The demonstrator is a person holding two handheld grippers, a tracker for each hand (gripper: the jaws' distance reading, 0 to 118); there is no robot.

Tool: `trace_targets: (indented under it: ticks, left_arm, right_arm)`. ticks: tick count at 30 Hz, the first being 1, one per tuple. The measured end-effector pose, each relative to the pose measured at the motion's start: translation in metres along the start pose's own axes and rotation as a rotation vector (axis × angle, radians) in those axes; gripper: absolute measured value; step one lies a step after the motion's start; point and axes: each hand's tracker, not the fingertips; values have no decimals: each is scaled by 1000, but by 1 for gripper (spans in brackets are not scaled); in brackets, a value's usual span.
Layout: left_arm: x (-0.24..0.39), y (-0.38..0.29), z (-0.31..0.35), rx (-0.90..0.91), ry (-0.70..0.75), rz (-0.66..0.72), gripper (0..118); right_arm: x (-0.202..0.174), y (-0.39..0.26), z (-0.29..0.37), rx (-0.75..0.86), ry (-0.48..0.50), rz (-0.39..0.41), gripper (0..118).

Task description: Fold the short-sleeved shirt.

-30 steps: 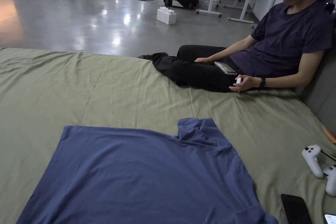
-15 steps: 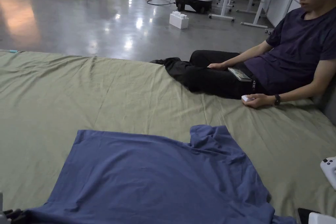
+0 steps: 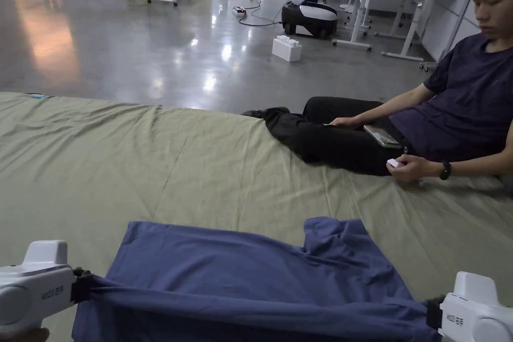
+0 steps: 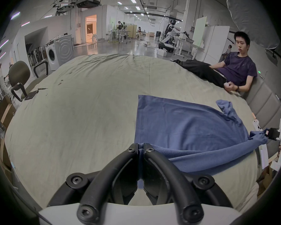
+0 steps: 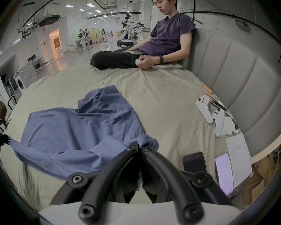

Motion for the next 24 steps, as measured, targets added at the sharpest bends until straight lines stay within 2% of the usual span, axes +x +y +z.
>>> trace_targets:
  ticks: [8,9,12,14,16,17,18,24]
  left_arm:
    - [-4,7,-61,-53,33,13,6]
    - [-3,8,-66,-59,38,12,6]
    - [-3,6,-77,-76,40,13,10]
    - [0,5,-77,-77,46,2,26]
    - [1,5,-72,-59,48,-8,50]
    - [3,3,-67,-44,44,-15,57]
    - [5,3,-62,-28,46,-21,59]
    - [24,1,-10,157,16,-61,59]
  right_arm:
    - [-16,9,-73,-42,-5,2,4]
    - [-17,9,-80,-52,-3,8,7]
    - [-18,5,-92,-63,-8,32,42]
    - [-17,4,-93,-67,-3,34,62]
    - [-17,1,-83,-37,-2,37,76]
    - [-17,1,-77,-14,5,37,78]
    - [-17,1,-70,31,21,38,79]
    - [-33,-4,-1,312,66,73,82]
